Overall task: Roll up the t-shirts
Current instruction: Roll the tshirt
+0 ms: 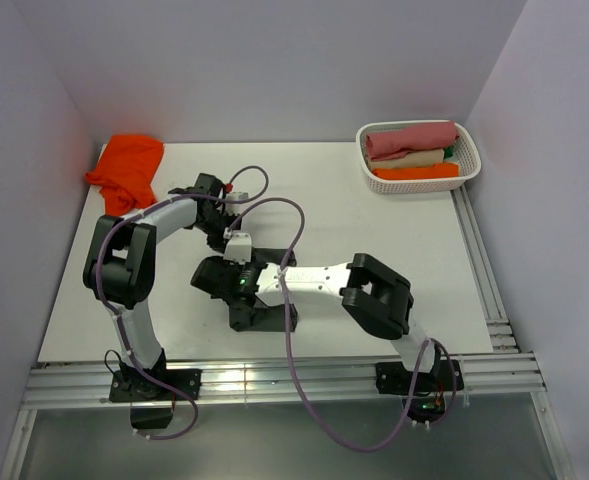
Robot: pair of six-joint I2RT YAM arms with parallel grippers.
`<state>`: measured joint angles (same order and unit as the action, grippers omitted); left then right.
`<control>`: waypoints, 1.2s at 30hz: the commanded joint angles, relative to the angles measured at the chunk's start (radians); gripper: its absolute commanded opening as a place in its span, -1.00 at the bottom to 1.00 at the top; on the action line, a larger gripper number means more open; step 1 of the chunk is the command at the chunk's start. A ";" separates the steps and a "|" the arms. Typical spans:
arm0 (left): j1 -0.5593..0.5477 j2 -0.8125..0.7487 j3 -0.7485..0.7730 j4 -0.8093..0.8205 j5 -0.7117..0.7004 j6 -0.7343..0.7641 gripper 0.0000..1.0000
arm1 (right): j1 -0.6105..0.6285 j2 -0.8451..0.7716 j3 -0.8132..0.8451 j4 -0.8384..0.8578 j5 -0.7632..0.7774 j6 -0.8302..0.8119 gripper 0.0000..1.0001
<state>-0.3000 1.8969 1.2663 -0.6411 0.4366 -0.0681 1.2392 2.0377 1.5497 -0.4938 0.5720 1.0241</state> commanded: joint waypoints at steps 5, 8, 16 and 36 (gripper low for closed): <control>-0.016 -0.009 0.016 0.027 -0.059 0.007 -0.74 | -0.034 0.062 0.003 0.035 0.029 -0.001 0.22; -0.016 -0.007 0.018 0.026 -0.059 0.008 -0.69 | -0.032 0.069 -0.013 0.009 0.023 0.027 0.22; -0.016 -0.002 0.038 0.014 -0.049 0.007 -0.36 | -0.014 0.095 -0.011 -0.092 -0.029 0.091 0.21; 0.064 -0.022 0.197 -0.081 0.099 0.014 0.33 | -0.003 0.084 -0.105 -0.003 -0.115 0.122 -0.48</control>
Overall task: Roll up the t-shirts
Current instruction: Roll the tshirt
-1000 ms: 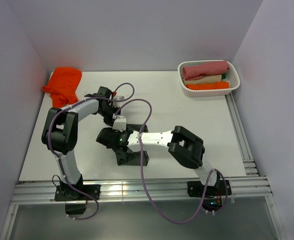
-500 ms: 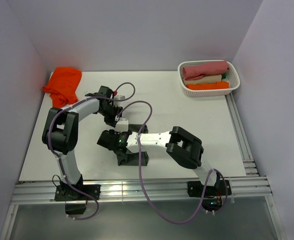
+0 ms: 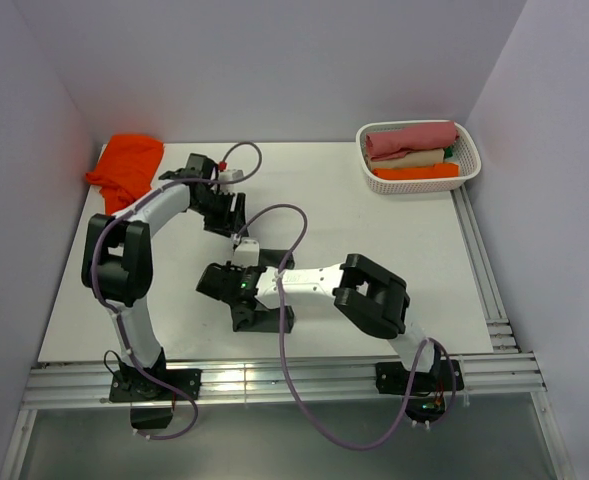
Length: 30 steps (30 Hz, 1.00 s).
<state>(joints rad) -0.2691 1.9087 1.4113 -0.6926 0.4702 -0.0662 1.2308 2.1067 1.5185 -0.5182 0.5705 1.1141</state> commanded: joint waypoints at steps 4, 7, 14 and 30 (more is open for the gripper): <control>0.057 -0.083 0.040 -0.028 0.091 0.031 0.36 | -0.001 -0.039 -0.185 0.128 -0.149 0.036 -0.50; 0.070 -0.125 0.003 -0.012 0.128 0.043 0.36 | -0.002 -0.077 -0.262 0.227 -0.172 0.049 -0.51; 0.106 -0.195 -0.066 0.007 0.194 0.095 0.36 | -0.004 -0.168 -0.405 0.397 -0.199 0.084 -0.51; 0.160 -0.237 -0.153 0.008 0.266 0.167 0.37 | -0.027 -0.212 -0.566 0.707 -0.290 0.162 -0.53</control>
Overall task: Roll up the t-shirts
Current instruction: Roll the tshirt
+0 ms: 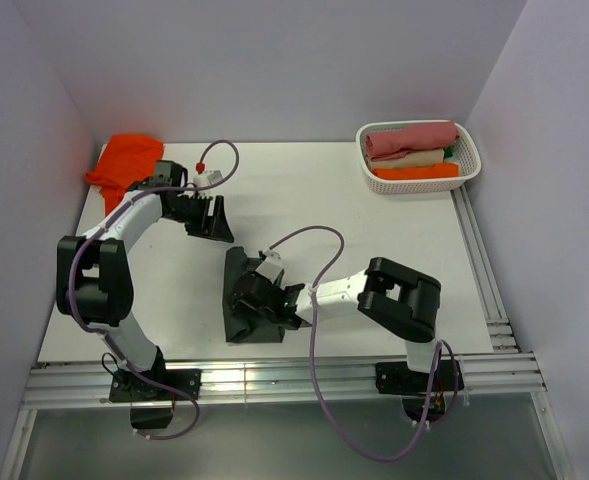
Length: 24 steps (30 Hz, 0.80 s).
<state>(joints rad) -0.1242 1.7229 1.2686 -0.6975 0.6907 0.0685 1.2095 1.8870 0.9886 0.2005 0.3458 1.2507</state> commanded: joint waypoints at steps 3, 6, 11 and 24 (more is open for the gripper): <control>0.029 -0.054 -0.020 0.015 0.058 0.037 0.37 | -0.011 0.014 -0.047 0.016 -0.083 0.033 -0.53; 0.038 -0.051 -0.026 0.016 0.067 0.040 0.37 | -0.016 0.014 -0.062 0.039 -0.093 0.042 -0.53; 0.044 -0.043 -0.029 0.015 0.076 0.040 0.36 | -0.021 0.014 -0.077 0.074 -0.111 0.053 -0.54; 0.055 -0.028 -0.069 0.043 0.049 0.063 0.40 | -0.037 0.024 -0.156 0.249 -0.168 0.101 -0.59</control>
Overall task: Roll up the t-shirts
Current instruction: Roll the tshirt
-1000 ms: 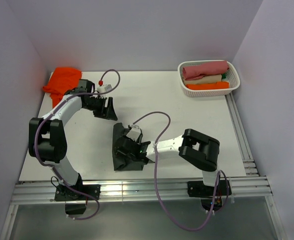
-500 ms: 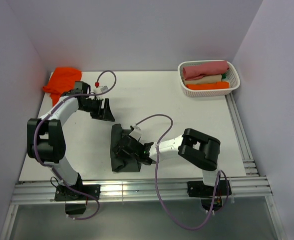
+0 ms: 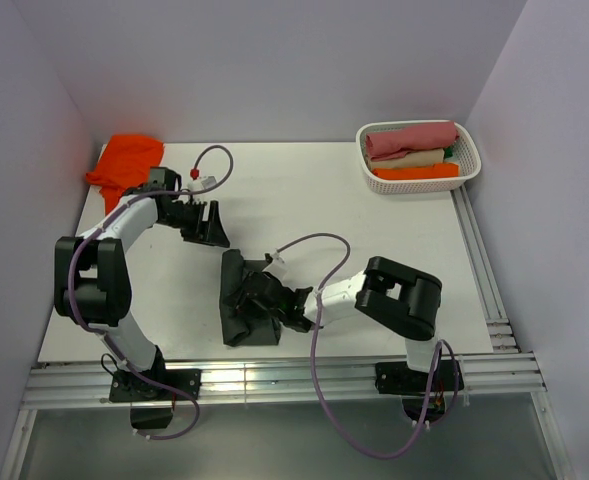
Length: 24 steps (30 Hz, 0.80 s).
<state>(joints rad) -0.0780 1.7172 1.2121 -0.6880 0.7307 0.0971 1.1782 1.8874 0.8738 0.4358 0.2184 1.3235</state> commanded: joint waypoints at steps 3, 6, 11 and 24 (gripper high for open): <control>0.009 0.001 -0.025 0.051 0.010 0.030 0.40 | -0.006 0.030 -0.059 0.053 -0.053 0.042 -0.60; 0.009 0.024 -0.039 0.071 0.009 0.030 0.40 | -0.006 0.050 -0.068 0.095 -0.067 0.055 -0.61; 0.009 0.059 -0.063 0.065 -0.008 0.058 0.40 | -0.011 0.062 -0.064 0.109 -0.071 0.066 -0.62; 0.007 0.093 -0.100 0.042 0.012 0.104 0.46 | -0.077 0.093 -0.038 0.104 -0.113 0.039 -0.67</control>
<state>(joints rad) -0.0723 1.7985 1.1168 -0.6357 0.7040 0.1581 1.1233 1.9388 0.8322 0.6136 0.1032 1.3857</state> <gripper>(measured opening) 0.725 0.325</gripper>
